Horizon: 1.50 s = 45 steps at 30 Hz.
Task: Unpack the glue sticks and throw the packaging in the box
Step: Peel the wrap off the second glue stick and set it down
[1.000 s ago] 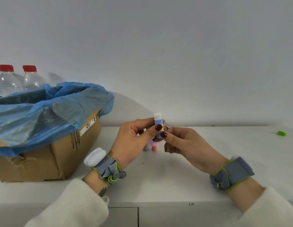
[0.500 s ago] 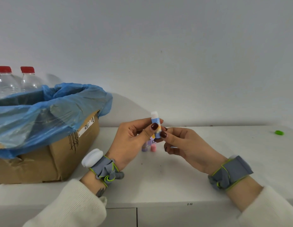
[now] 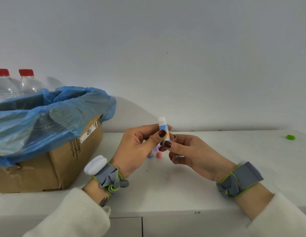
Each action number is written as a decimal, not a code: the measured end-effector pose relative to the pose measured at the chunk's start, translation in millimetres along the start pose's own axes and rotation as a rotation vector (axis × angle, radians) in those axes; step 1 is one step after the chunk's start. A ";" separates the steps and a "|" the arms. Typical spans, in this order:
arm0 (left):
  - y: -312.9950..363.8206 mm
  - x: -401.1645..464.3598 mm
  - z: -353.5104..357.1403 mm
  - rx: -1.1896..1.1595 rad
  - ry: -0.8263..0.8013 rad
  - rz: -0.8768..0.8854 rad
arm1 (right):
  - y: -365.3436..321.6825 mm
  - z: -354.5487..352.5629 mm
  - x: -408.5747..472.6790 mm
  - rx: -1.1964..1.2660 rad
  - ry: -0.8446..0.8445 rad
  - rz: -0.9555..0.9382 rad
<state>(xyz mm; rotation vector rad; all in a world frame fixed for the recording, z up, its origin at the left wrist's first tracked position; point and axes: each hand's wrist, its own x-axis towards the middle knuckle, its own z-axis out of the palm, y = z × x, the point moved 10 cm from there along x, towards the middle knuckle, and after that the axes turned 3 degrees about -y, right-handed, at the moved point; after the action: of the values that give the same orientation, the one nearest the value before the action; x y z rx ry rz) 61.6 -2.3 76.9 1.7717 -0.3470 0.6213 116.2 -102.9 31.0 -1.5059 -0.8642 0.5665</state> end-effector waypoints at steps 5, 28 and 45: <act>2.2 0.3 0.9 -0.001 -0.001 0.010 | -0.3 -1.5 -0.3 -0.006 0.007 -0.004; -19.2 2.0 2.2 -0.073 -0.023 -0.123 | -23.6 -21.1 -5.2 0.021 0.184 -0.251; -15.3 3.5 -16.7 -0.121 0.160 -0.046 | -18.2 -50.7 -4.9 -0.033 0.385 -0.245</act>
<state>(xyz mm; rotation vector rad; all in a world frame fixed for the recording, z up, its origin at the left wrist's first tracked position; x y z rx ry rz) 68.7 18.4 69.9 1.5992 -0.2287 0.6900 149.3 -138.4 54.9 -1.4491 -0.7426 0.0769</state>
